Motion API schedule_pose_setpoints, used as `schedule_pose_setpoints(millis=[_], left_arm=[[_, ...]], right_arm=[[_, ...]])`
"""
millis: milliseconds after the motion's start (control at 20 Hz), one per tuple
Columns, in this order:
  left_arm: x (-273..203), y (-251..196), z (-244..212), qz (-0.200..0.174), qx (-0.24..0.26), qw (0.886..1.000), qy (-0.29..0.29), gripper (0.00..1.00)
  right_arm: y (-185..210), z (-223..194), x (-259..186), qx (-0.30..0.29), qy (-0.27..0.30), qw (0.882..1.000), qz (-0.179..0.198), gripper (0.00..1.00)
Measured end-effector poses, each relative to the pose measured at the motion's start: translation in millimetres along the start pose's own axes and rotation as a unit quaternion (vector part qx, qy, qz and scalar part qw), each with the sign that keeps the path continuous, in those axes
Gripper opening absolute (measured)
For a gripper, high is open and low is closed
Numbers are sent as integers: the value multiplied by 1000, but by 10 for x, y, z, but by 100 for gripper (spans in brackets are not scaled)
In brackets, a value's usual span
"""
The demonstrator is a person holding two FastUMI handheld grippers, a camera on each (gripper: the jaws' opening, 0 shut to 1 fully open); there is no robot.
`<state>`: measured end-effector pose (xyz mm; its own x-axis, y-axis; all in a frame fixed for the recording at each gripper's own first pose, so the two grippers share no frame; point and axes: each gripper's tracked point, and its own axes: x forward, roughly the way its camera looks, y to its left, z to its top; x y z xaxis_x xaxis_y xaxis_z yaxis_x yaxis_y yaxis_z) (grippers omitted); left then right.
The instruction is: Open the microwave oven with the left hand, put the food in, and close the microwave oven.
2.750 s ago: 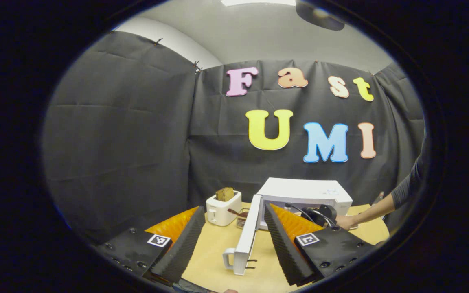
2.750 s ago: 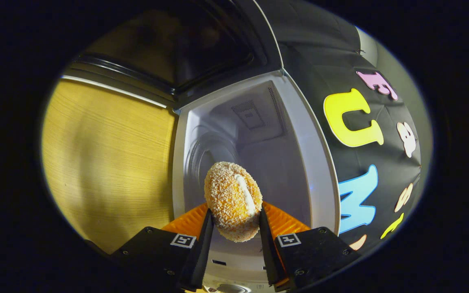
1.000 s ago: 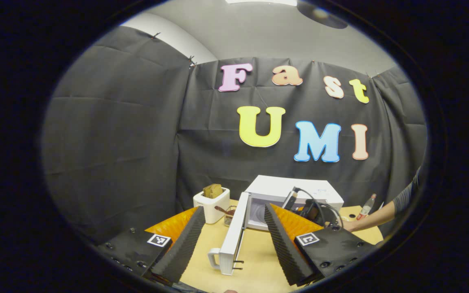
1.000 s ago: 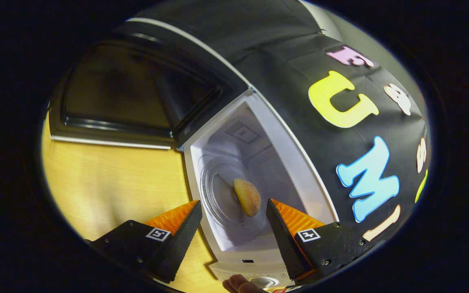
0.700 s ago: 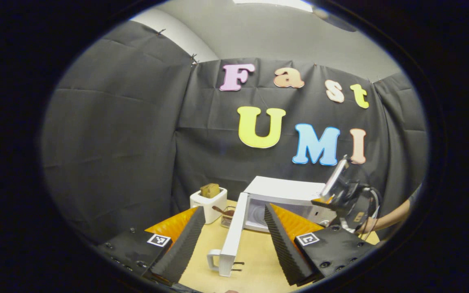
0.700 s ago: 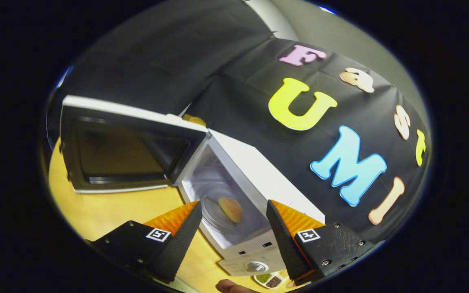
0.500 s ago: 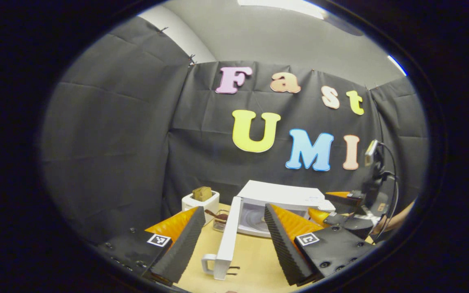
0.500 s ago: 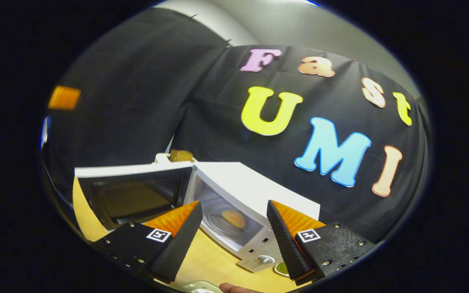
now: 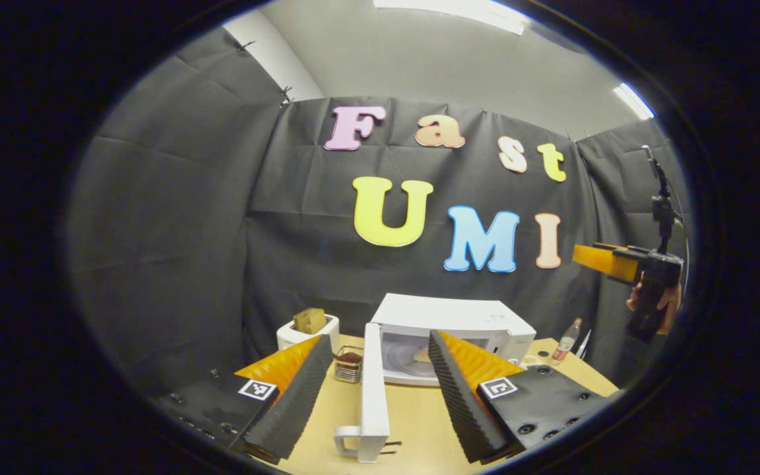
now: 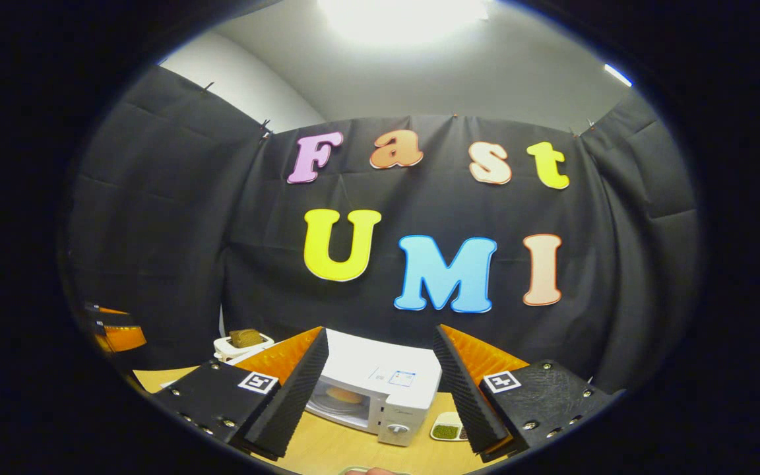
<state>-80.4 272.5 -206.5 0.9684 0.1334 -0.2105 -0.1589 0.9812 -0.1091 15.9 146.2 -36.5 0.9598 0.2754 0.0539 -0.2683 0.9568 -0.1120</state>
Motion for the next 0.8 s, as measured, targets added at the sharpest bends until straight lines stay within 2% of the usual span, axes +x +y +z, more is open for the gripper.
schedule_pose_setpoints(millis=[50,100,150,350,400,450,600,800], left_arm=[[6,62,-37,-1,2,1000,2,99],[13,80,-76,-11,-2,1000,6,98],[15,112,-130,-15,-6,1000,9,87],[55,545,-540,17,-23,998,50,27],[47,570,-704,9,-29,997,64,12],[-91,683,-811,10,-26,997,78,10],[-79,827,-1192,22,-3,993,117,6],[-31,704,-1550,-4,0,988,152,7]], right_arm=[[-20,28,-94,2,-3,1000,-11,97],[-23,33,-147,4,-4,1000,-16,97],[-48,0,-174,3,-2,1000,-23,97],[-120,-73,-225,15,15,999,-43,97],[-123,-76,-215,18,16,999,-44,97],[-126,-58,-193,20,16,999,-45,97],[-114,-15,-176,22,11,999,-45,97],[-151,-11,-211,24,10,999,-43,97]])
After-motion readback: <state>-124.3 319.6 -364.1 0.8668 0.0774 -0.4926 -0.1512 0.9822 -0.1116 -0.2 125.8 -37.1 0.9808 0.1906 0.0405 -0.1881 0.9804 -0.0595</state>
